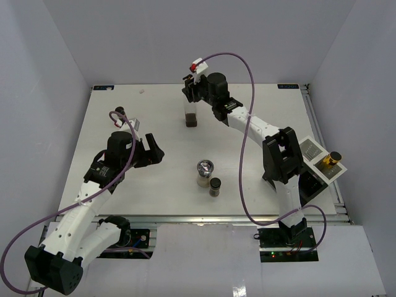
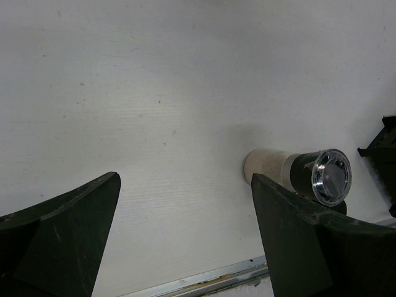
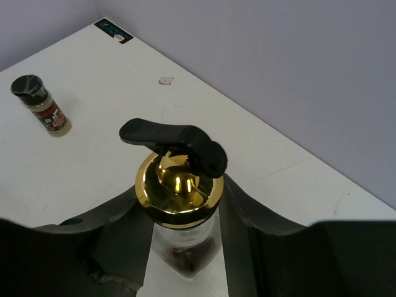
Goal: Organize the condiment bottles
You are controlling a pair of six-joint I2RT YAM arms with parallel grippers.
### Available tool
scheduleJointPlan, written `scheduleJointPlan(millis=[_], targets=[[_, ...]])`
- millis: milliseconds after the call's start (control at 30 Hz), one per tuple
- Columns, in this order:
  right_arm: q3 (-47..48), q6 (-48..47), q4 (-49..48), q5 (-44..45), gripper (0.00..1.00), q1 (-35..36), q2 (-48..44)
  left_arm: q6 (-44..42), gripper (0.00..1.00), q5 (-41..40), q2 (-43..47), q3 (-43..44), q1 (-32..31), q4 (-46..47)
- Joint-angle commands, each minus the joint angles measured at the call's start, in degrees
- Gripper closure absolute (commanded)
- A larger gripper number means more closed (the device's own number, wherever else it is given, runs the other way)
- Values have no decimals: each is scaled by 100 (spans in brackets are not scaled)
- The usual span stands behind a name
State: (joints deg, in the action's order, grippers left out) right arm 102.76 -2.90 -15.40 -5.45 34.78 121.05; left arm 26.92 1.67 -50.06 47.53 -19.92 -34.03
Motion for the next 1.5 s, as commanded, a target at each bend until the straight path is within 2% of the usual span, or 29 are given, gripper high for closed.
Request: scheduleJointPlan(millis=[0,133,167,633,867,1000,1100,1300,1467], targets=[[88,-73,-523,242,63,20,-81,-76,2,25,43,189,35,73],[-33,-159,-491,435,90,26,-248,-44,2,108,35,166,38,95],[-117,-175,-497,492,92,20,-355,-34,2,121,40,160,35,85],[-1576,-773,-1062,519,92,-50,-2086,41,2,466,84,187,41,72],[-2471,-512,-1073,724,92,-361,-3157,101,2,574,70,174,41,80],[-2508,-467,-613,1150,92,-480,-3893,172,2,701,84,221,33,81],[-2208,-426,235,1728,92,-571,-4350,189,2,743,119,255,41,74],[-2025,-515,1112,3160,92,-739,-5407,222,2,906,108,249,38,77],[-2122,-532,1983,3721,92,-1081,-6161,219,2,1046,84,187,41,69]])
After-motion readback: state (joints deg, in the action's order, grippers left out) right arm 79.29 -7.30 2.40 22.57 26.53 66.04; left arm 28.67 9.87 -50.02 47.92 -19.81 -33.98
